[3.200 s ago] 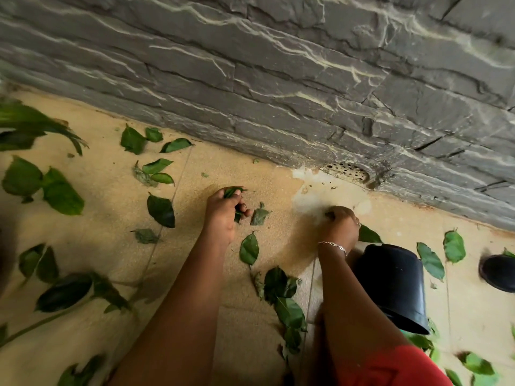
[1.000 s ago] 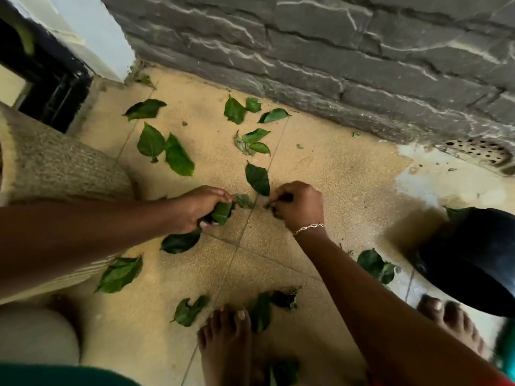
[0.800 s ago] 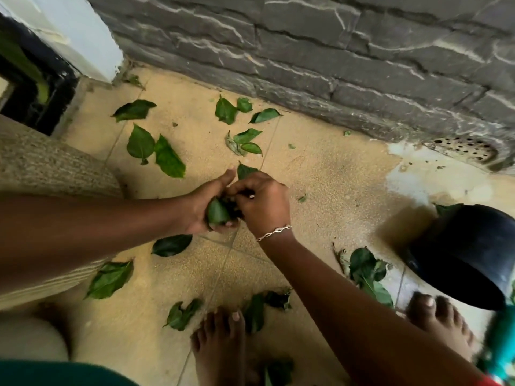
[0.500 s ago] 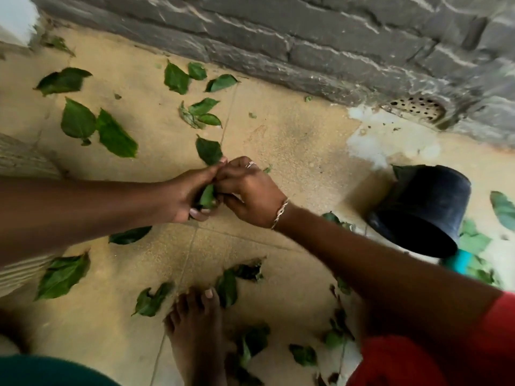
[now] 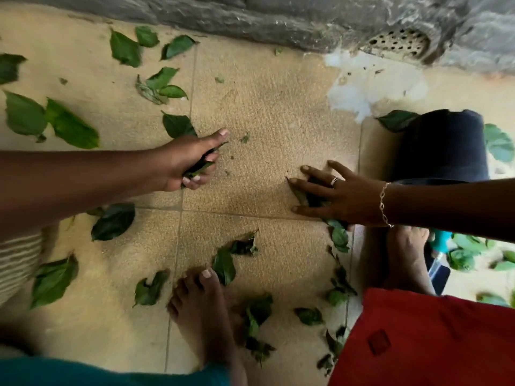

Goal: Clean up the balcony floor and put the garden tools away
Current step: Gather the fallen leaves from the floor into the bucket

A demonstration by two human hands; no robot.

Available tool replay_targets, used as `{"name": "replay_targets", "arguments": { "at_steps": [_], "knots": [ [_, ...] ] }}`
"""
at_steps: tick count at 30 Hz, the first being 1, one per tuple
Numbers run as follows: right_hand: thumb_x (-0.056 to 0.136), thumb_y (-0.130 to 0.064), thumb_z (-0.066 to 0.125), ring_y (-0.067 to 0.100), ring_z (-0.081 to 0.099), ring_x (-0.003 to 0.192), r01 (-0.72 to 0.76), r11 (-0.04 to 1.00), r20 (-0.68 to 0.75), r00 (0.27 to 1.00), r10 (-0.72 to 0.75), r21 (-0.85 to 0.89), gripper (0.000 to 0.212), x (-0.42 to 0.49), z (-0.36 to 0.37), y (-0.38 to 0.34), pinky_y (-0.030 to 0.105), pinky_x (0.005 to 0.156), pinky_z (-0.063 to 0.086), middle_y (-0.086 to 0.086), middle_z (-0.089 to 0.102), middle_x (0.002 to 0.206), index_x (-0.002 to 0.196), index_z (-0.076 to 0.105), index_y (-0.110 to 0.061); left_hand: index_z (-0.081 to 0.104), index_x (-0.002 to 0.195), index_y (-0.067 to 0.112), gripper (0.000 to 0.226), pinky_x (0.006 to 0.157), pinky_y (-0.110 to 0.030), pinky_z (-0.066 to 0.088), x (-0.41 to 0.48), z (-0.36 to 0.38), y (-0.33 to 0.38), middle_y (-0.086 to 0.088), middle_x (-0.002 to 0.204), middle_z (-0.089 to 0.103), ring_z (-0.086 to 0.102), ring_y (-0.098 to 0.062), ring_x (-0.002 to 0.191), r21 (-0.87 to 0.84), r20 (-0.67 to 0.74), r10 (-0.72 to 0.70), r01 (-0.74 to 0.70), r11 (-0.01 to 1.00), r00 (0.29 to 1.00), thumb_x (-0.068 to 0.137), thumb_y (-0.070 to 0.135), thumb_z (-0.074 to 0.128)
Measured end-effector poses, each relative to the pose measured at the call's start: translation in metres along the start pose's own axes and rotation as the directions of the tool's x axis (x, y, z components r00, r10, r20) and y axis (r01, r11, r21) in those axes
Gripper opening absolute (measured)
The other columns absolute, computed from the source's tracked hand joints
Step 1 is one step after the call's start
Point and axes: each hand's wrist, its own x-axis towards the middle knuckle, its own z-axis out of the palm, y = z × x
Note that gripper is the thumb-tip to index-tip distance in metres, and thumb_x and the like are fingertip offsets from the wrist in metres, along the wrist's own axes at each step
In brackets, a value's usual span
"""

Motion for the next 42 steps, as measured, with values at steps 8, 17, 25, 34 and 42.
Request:
{"name": "replay_targets", "arguments": {
  "at_steps": [8,17,25,34,42],
  "knots": [
    [0.100,-0.013,0.019,0.027,0.067,0.090,0.185,0.972,-0.391,0.913,-0.114,0.148,0.052,0.001,0.002,0.007,0.028,0.065,0.056,0.006,0.068,0.105,0.090,0.070,-0.013,0.031,0.059,0.016,0.046,0.030,-0.010,0.016,-0.004,0.002,-0.008,0.004,0.038,0.026,0.025,-0.007,0.028,0.018,0.025,-0.052,0.052,0.999,0.998,0.097,0.041,0.041],
    [0.071,-0.009,0.068,0.017,0.065,0.067,0.115,0.565,-0.463,0.716,0.522,0.817,0.005,0.088,-0.095,0.018,0.017,0.066,0.049,0.005,0.070,0.076,0.070,0.072,-0.006,0.051,0.068,0.008,0.032,0.034,-0.010,0.018,-0.009,-0.008,-0.009,0.004,0.040,0.031,0.032,-0.008,0.033,-0.289,0.055,-0.021,0.036,0.957,0.998,0.092,0.019,0.032],
    [0.063,0.007,0.068,0.015,0.061,0.066,0.215,0.367,-0.423,0.545,0.724,0.905,0.015,0.161,-0.158,-0.020,0.013,0.063,0.044,-0.004,0.063,0.070,0.069,0.072,-0.006,0.059,0.047,0.020,0.063,0.041,-0.011,0.027,-0.041,-0.018,-0.001,0.002,0.047,0.049,0.044,-0.012,0.037,-0.549,-0.102,0.133,-0.167,0.819,0.986,0.098,0.038,0.026],
    [0.062,-0.019,0.063,0.038,0.054,0.069,0.107,0.727,-0.663,0.515,0.543,0.678,0.011,0.206,-0.178,-0.045,0.034,0.060,0.043,0.012,0.056,0.069,0.060,0.069,-0.010,0.072,0.075,0.020,0.065,0.044,-0.018,0.043,-0.080,-0.044,-0.022,0.002,0.052,0.058,0.056,-0.011,0.045,-0.397,-0.331,0.060,-0.197,0.896,0.942,0.092,0.064,0.028],
    [0.081,-0.021,0.051,0.032,0.058,0.107,0.294,0.557,-0.484,0.844,0.230,0.777,0.041,0.217,-0.169,-0.057,0.038,0.091,0.046,0.015,0.061,0.118,0.119,0.062,-0.008,0.043,0.100,0.008,0.032,0.061,-0.050,0.056,-0.049,0.078,-0.201,-0.019,0.083,0.071,0.070,-0.035,0.074,-0.020,-0.609,-0.141,0.163,0.986,0.780,0.078,0.031,0.041]
  ]
}}
